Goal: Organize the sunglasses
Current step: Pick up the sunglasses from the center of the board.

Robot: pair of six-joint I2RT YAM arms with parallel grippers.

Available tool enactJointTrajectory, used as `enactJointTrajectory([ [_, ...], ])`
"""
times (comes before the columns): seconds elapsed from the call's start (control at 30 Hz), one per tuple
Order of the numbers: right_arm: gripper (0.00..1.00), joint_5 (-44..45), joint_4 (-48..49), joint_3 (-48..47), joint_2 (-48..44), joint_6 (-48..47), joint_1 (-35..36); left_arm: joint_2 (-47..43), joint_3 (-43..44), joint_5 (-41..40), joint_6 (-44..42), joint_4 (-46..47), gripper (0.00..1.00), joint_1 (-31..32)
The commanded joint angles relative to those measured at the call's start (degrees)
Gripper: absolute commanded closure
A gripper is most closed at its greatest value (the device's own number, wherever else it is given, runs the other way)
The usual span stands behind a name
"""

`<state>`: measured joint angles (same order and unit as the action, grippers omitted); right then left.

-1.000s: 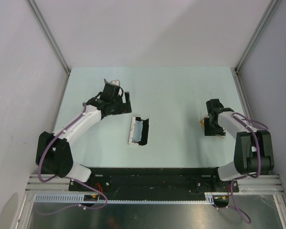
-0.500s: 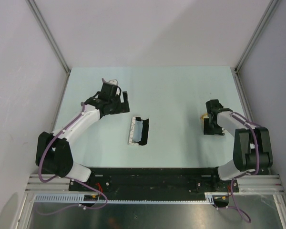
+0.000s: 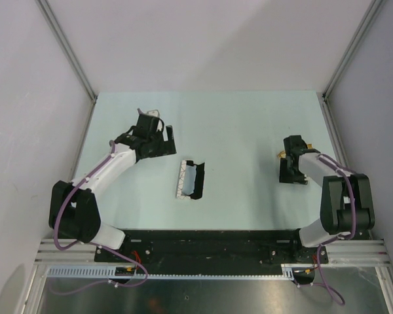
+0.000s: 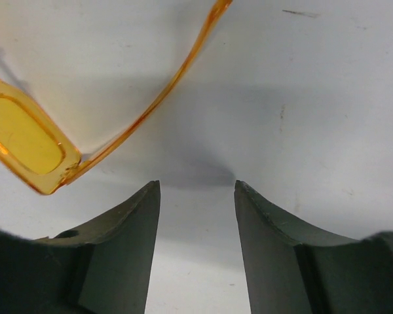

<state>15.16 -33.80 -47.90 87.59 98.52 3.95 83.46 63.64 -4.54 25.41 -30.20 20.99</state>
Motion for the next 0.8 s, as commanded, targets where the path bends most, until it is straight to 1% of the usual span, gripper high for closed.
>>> enactJointTrajectory([
  [0.0, 0.4, 3.2, 1.1, 0.2, -4.4, 0.4, -1.3, -2.0, -0.2, 0.1, -0.8, 0.4, 0.05, -0.6],
  [0.07, 0.34, 2.9, 1.7, 0.2, -4.0, 0.8, -2.2, -1.8, -0.2, 0.2, -0.8, 0.5, 0.05, -0.7],
  [0.1, 0.3, 2.4, 2.4, 0.3, -3.7, 0.8, -3.0, -1.7, -0.2, 0.3, -0.8, 0.4, 0.05, -0.6],
  [0.2, 0.27, 1.0, 3.7, 0.3, -2.0, 1.1, -3.5, -1.6, -0.2, 0.1, -1.1, 0.5, 0.05, -0.6],
  [0.23, 0.28, 0.8, 4.1, 0.2, -1.5, 1.6, -3.5, -1.6, -0.2, 0.1, -1.2, 0.4, 0.05, -0.7],
  [0.27, 0.27, 0.8, 4.5, 0.2, -0.7, 1.6, -5.0, -1.5, -0.3, 0.0, -1.2, 0.5, 0.05, -0.7],
  [0.43, 0.27, 0.6, 8.0, -0.2, 2.0, 2.0, -5.9, -1.0, -0.1, 0.1, -1.3, 0.4, 0.05, -0.8],
  [0.6, 0.28, -3.1, 10.3, -1.2, 6.8, 1.9, -7.2, -0.8, 0.3, 0.2, -1.5, 0.4, 0.05, -1.0],
  [0.77, 0.32, -8.2, 10.5, -3.0, 9.1, 1.7, -7.8, -0.5, 0.3, 0.3, -1.7, 0.4, 0.05, -1.4],
])
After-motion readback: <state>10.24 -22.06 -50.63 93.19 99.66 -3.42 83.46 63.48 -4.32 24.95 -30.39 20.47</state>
